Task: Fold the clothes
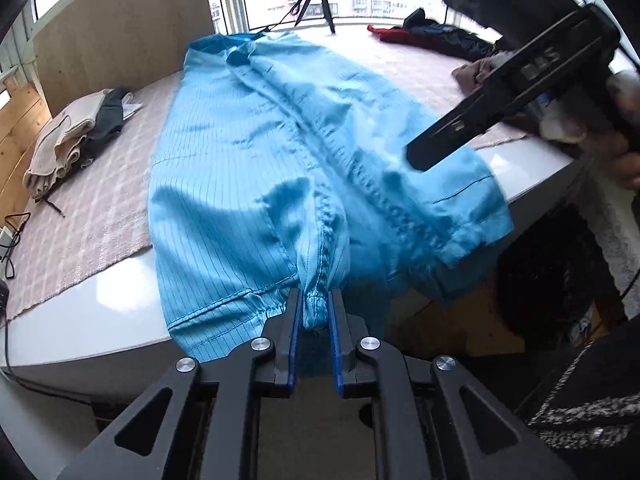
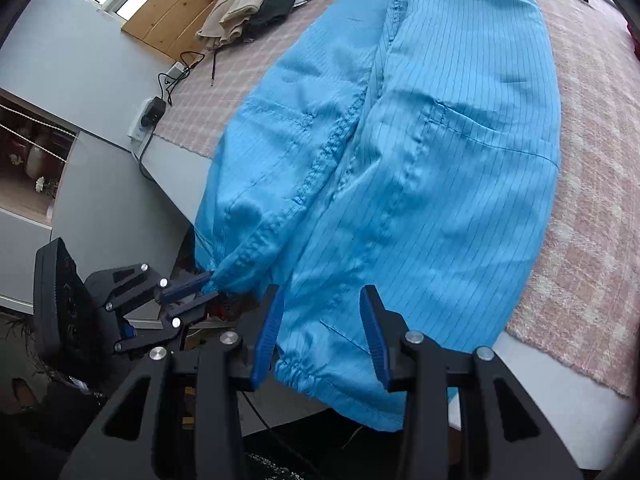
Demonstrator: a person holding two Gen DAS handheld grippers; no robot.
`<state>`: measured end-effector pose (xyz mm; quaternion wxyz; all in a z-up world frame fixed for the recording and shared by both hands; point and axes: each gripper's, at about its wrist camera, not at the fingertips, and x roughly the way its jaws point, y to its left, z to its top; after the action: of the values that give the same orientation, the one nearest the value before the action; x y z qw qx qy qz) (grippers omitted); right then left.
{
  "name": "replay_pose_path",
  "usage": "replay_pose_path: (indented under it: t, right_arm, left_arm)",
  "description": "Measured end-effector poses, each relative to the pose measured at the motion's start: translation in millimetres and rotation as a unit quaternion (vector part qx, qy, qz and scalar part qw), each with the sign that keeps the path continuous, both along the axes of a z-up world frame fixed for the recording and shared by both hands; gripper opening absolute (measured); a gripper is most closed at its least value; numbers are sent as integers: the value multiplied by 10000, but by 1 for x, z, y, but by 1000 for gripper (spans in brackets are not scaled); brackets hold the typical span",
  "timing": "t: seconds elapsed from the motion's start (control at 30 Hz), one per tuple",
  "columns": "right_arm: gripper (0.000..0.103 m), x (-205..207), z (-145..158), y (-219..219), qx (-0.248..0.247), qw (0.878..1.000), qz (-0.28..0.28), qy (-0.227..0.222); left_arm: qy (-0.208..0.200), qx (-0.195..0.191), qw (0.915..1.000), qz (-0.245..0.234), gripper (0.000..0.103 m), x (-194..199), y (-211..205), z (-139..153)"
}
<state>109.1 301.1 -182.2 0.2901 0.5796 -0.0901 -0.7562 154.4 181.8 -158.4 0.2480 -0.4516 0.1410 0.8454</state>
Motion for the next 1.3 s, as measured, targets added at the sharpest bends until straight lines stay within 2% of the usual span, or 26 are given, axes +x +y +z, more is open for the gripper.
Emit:
replay_pose_path:
  t: [0.07, 0.13, 0.2, 0.33, 0.4, 0.47, 0.57, 0.6, 0.63, 0.77, 0.87, 0.97, 1.13, 1.27, 1.3]
  right_arm:
    - [40, -2, 1, -8, -89, 9999, -25, 109]
    - [40, -7, 0, -21, -41, 9996, -17, 288]
    - [40, -12, -7, -38, 146, 9992, 102, 365]
    - [37, -17, -20, -59, 777, 9947, 653, 181]
    - [33, -22, -3, -52, 731, 9944, 689, 330]
    - [27, -40, 23, -37, 657, 9948, 483, 610]
    - [29, -96, 43, -25, 847, 9921, 341, 863]
    - [40, -116, 48, -22, 925, 9908, 304, 937]
    - [45, -136, 54, -19, 1003, 9894, 268, 1011]
    - [45, -231, 65, -6, 1382, 9833, 19, 1187]
    - [45, -310, 57, 2, 1512, 9830, -113, 1031]
    - [45, -371, 37, 4, 1586, 9845, -111, 744]
    - [45, -404, 1, -7, 1540, 9869, 415, 249]
    - [43, -400, -15, -20, 1741, 9805, 878, 246]
    - [29, -400, -13, -21, 1776, 9794, 898, 335]
  left_arm:
    - [-74, 132, 9999, -72, 14, 1, 6, 0]
    - [-221, -87, 9997, -99, 17, -3, 13, -13]
    - [-298, -269, 9991, -101, 21, -3, 14, -17]
    - [-366, -413, 9985, -40, 27, 4, 2, -8]
    - [-246, -297, 9992, 63, 32, 8, -13, 9]
    - [-143, -66, 9995, 269, 38, 3, -31, 24]
    - [-203, 16, 9973, 705, 41, -14, -52, 26]
    - [-251, -10, 9962, 835, 41, -19, -55, 23]
    - [-281, -24, 9955, 903, 41, -24, -57, 20]
    - [-317, -141, 9953, 904, 41, -37, -45, 12]
    - [-510, 62, 9946, 903, 41, -46, -35, 9]
    - [-680, 55, 9937, 889, 41, -51, -25, 4]
    - [-924, 231, 9900, 1036, 41, -56, -20, -1]
    - [-1060, 197, 9894, 976, 41, -55, -11, -5]
    - [-1085, 159, 9895, 945, 41, -55, -8, -6]
